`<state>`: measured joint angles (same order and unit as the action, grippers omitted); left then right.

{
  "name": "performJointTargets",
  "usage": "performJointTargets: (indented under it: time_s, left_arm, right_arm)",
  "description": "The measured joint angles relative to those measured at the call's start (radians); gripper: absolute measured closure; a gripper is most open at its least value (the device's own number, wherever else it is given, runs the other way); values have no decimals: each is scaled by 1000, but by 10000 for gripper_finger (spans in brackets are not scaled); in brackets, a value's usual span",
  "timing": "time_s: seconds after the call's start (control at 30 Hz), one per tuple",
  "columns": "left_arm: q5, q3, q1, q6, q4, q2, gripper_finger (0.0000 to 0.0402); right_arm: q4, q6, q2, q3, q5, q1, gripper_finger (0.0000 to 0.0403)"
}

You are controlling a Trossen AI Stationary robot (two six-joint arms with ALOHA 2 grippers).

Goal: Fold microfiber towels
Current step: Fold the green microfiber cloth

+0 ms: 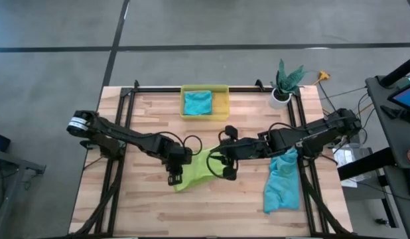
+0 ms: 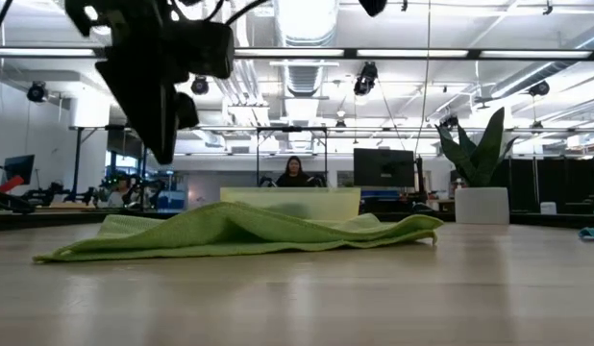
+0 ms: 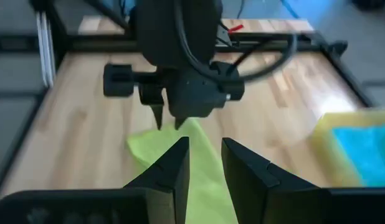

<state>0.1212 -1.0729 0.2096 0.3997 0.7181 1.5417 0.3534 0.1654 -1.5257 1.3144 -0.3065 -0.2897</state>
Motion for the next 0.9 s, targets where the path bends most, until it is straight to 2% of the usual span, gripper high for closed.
performJointTargets:
  time_s: [0.2,0.43,0.67,0.77,0.83,0.9]
  left_arm:
    - [-32,0,0,62,-2,-37,291]
    - [-50,0,0,85,-22,-26,291]
    - [-50,4,0,70,-66,12,291]
    - [-51,27,0,44,-63,23,291]
    - [-51,48,0,39,-67,25,291]
    - [-51,73,0,40,-65,27,291]
  right_arm:
    - [17,252,0,0,0,0,314]
    - [9,355,-2,-8,-4,0,314]
    - [5,271,-8,-8,-9,19,314]
    - [43,332,-25,-32,-11,74,310]
    - [92,423,-49,-68,45,134,305]
    - [76,456,-87,-116,197,197,298]
